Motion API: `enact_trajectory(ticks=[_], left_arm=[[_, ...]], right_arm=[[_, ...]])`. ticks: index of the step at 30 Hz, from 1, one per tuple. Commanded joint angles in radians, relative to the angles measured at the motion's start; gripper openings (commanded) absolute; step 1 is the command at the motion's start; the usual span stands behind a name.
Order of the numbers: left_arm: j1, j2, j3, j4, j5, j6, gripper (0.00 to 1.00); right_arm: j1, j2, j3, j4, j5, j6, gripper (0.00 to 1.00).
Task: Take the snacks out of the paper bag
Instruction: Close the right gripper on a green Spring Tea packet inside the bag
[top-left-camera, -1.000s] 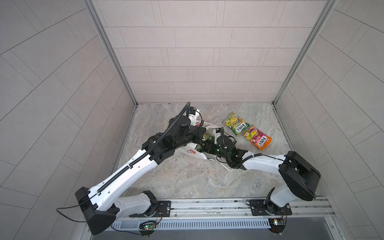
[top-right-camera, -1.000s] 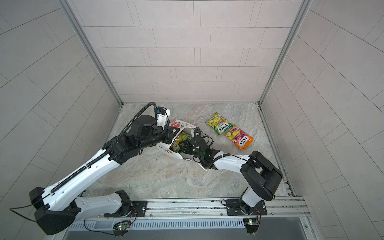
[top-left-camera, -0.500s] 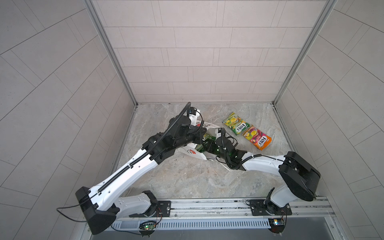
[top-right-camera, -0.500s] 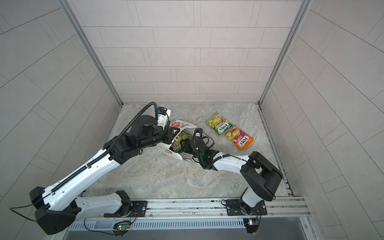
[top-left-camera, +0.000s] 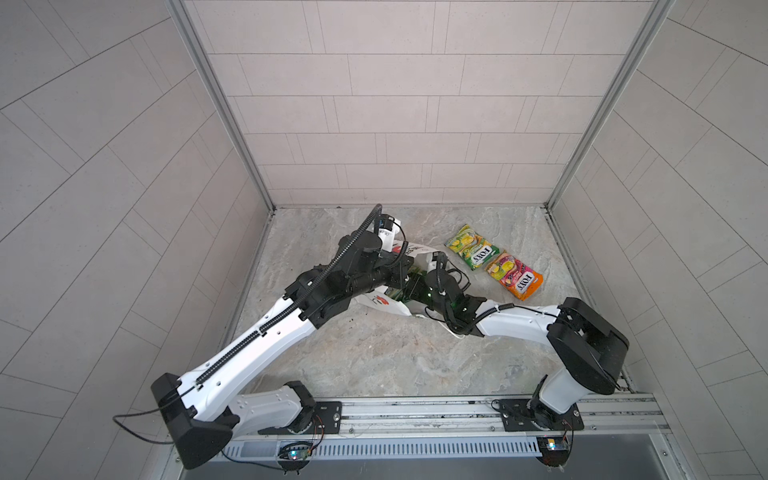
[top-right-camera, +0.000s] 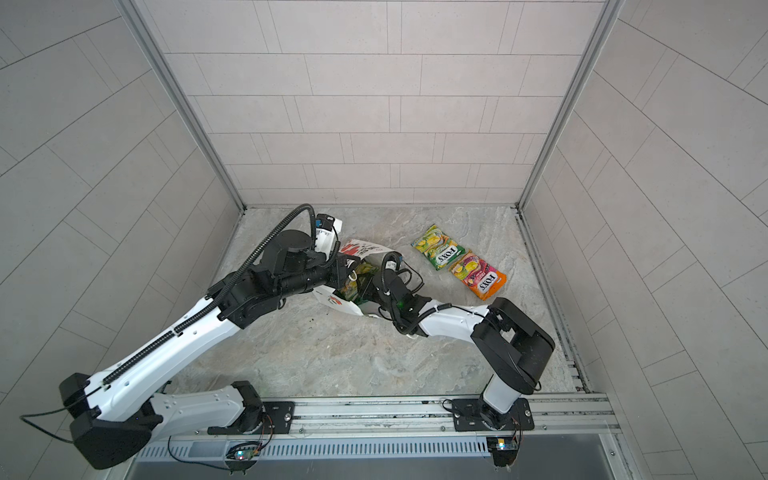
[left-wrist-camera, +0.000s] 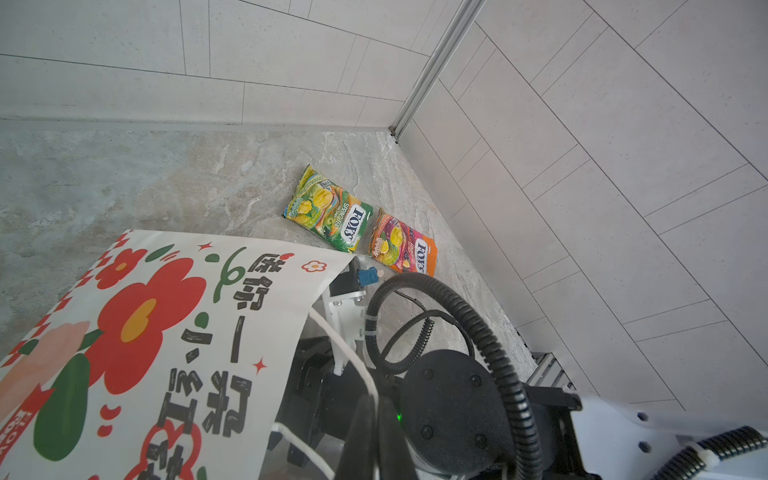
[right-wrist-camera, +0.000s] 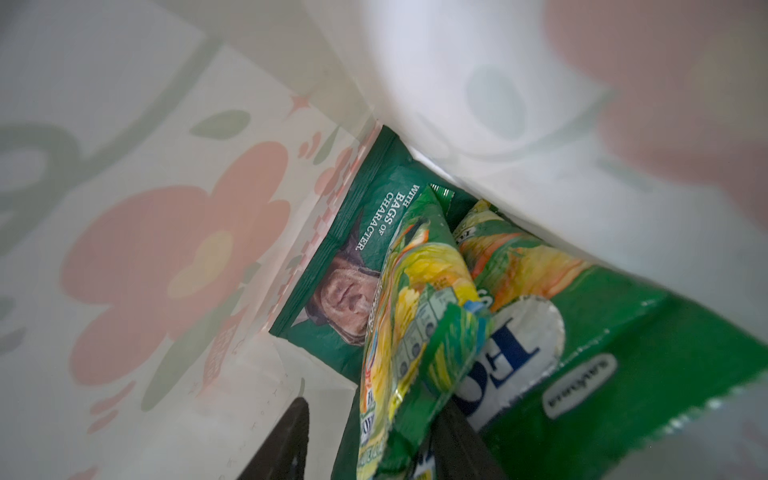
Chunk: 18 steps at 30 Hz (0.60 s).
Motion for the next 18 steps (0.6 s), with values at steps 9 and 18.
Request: enact_trajectory(ticks=[9,18], left_arm=[[-0.006,-0.003,0.021,0.040,0.033,-0.004,0.00],[-0.006,-0.017,0.018,0.011,-0.024,0.007,0.00]], right_arm=[[0.003,0.069,0.106,-0.115,0.103,-0.010,0.43],[-0.004,0.089,0.123,-0.054,-0.009,-0.136,0.00]])
